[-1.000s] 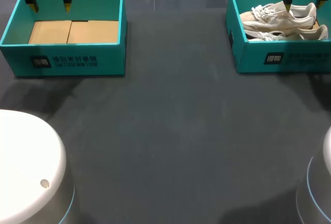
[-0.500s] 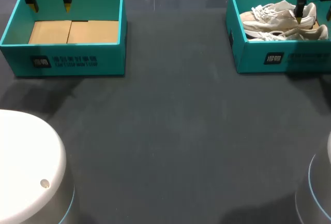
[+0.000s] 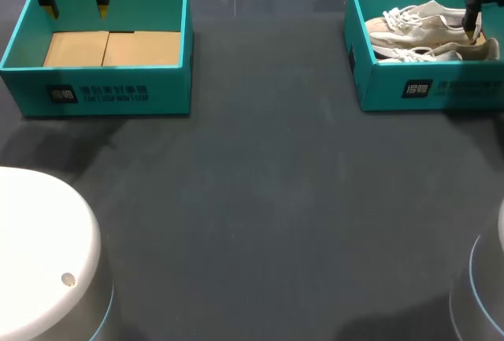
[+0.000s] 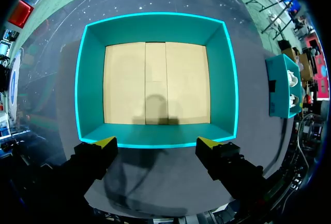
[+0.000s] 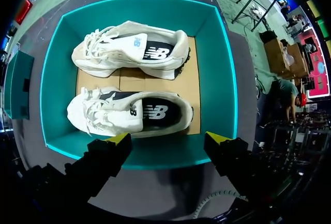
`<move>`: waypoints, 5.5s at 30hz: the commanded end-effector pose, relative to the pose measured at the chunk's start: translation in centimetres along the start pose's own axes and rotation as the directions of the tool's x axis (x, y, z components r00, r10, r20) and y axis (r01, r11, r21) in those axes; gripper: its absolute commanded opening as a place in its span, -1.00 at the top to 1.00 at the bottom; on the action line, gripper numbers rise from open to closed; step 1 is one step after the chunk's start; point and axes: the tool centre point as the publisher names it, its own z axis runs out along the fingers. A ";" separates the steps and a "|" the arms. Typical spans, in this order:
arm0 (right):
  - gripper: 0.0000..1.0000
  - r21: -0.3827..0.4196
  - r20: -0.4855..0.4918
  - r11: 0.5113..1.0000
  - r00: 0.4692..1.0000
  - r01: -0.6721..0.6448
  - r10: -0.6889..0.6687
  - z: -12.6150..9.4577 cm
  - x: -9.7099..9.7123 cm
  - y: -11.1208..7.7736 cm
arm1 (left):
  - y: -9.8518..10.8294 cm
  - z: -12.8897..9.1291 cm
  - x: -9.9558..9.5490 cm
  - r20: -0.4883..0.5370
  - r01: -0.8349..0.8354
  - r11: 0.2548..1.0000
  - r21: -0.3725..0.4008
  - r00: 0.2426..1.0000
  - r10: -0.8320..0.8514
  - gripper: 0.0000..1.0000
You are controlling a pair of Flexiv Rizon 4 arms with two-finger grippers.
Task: Take the shoe out of the shoebox, open the shoe tongue, remove and reinsert the insole, then place the shoe into the shoebox
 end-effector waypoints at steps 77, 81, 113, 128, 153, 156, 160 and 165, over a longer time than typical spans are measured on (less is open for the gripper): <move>-0.62 0.060 -0.080 0.995 0.994 0.074 -0.069 8.2 -3.2 1.4 | 0.0 0.0 0.0 0.000 0.000 1.000 0.000 1.000 0.000 -1.00; -0.61 0.057 -0.075 0.996 0.995 0.072 -0.068 8.2 -3.5 1.6 | 0.0 0.0 0.0 0.000 0.000 1.000 0.000 1.000 0.000 -1.00; -0.40 0.121 -0.118 0.986 0.988 0.113 -0.098 11.3 -2.9 0.9 | 0.0 0.0 0.0 0.000 0.000 1.000 0.000 1.000 0.000 -1.00; 0.40 0.127 -0.115 0.987 0.989 0.103 -0.088 11.3 -2.8 0.5 | 0.0 0.0 0.0 0.000 0.000 1.000 0.000 1.000 0.000 -1.00; 1.00 0.097 -0.111 0.994 0.993 0.055 -0.044 9.7 -3.8 0.7 | 0.0 0.0 0.0 0.000 0.000 1.000 0.000 1.000 0.000 -1.00; 1.00 0.094 -0.116 0.994 0.992 0.051 -0.040 9.5 -3.9 0.8 | 0.0 0.0 0.0 0.000 0.000 1.000 0.000 1.000 0.000 -1.00; 1.00 0.094 -0.119 0.995 0.992 0.043 -0.032 9.1 -4.0 0.9 | 0.0 0.0 0.0 0.000 0.000 1.000 0.000 1.000 0.000 -1.00; 1.00 0.095 -0.112 0.995 0.993 0.035 -0.024 8.3 -4.0 1.3 | 0.0 0.0 0.0 0.000 0.000 1.000 0.000 1.000 0.000 -1.00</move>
